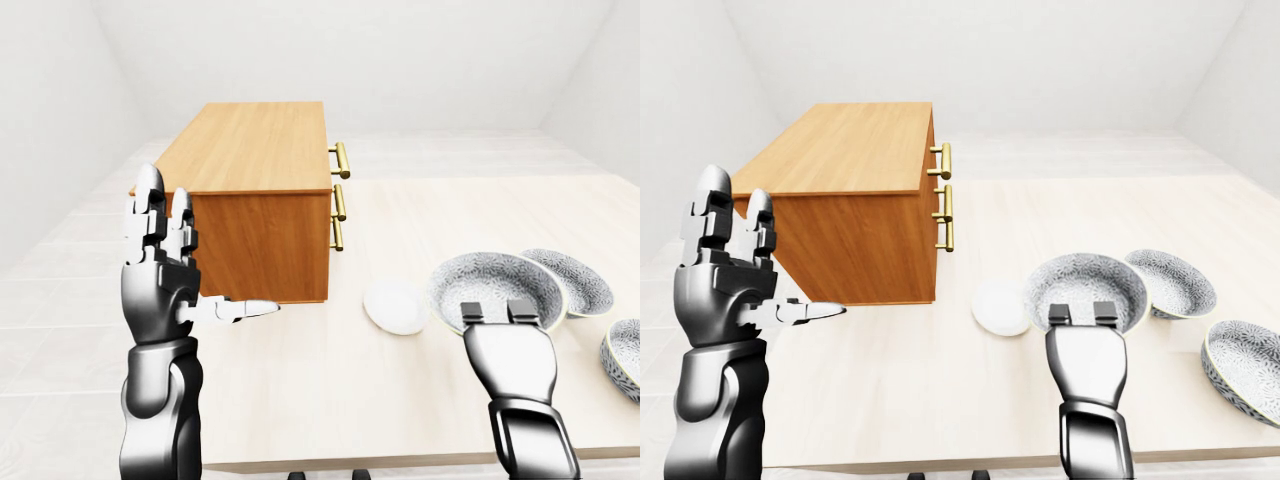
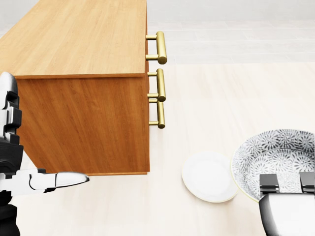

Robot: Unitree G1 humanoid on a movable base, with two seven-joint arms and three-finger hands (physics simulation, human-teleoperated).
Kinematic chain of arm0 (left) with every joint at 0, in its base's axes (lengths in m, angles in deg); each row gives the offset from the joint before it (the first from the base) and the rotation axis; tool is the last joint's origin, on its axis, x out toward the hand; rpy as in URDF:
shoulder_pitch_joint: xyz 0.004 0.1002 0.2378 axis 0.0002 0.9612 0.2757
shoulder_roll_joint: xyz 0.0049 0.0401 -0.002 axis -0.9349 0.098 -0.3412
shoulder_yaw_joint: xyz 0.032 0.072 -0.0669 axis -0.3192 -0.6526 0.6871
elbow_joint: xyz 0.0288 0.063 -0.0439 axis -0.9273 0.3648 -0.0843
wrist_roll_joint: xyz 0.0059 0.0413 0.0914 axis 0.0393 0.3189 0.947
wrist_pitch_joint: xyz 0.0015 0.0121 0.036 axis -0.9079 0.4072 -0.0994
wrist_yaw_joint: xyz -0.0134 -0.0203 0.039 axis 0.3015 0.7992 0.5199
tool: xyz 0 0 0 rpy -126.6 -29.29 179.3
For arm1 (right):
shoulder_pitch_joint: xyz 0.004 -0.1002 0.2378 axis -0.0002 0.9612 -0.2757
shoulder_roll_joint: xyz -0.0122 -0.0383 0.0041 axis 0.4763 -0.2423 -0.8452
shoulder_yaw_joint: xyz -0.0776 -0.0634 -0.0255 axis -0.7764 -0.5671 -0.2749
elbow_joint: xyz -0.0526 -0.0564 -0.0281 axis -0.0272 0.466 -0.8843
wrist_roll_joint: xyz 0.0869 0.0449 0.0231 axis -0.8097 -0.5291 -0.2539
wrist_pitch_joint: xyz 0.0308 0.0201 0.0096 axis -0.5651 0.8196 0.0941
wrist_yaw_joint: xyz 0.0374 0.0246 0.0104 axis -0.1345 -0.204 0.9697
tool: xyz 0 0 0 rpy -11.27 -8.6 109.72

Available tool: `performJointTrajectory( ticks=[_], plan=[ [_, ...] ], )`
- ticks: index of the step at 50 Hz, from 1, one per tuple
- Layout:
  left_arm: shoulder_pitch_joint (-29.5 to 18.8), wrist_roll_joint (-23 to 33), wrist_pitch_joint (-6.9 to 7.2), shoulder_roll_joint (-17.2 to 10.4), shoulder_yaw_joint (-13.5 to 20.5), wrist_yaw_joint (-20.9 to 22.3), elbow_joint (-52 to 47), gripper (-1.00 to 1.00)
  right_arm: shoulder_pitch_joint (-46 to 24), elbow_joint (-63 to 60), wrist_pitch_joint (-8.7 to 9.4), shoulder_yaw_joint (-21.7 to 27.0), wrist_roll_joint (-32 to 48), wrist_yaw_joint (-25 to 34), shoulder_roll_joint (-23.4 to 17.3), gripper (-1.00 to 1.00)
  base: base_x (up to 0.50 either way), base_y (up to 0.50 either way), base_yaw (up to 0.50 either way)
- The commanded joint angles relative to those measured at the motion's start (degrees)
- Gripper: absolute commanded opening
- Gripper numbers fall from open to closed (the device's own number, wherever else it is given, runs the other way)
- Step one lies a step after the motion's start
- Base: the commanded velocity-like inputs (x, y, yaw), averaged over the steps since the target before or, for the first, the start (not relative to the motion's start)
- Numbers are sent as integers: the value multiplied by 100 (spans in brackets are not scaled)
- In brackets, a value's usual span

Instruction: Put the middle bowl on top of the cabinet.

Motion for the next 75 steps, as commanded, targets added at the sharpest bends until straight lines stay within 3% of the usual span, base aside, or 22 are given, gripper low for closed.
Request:
performJointTrajectory(
  ticks=[1, 13, 27, 55, 66, 75],
  plan=[
    [15, 19, 0, -2, -21, 14, -7, 100, -585, -375, 0, -5, -1, 426, -109, -100, 0, 0, 0],
    [10, 25, 0, 8, -26, 36, 60, 100, -1507, -394, 0, 37, -1, 1180, -347, -100, 0, 0, 0],
    [5, -36, 0, -19, -70, 32, 67, 100, -2302, -49, -597, 446, -41, 1461, -163, -100, 0, 0, 0],
    [-108, -14, 0, 0, 43, -77, 238, 100, -2459, 68, -735, 502, -48, 1435, -52, -100, 0, 0, 0],
    [-91, 41, 0, -22, -7, -108, 195, 100, -3260, 361, -287, 440, -562, 1628, 81, -100, 0, 0, 0],
    [-81, 62, 0, -17, -21, -95, 203, 100, -4003, 462, -303, 398, -593, 1908, -114, -100, 0, 0, 0]
  ],
)
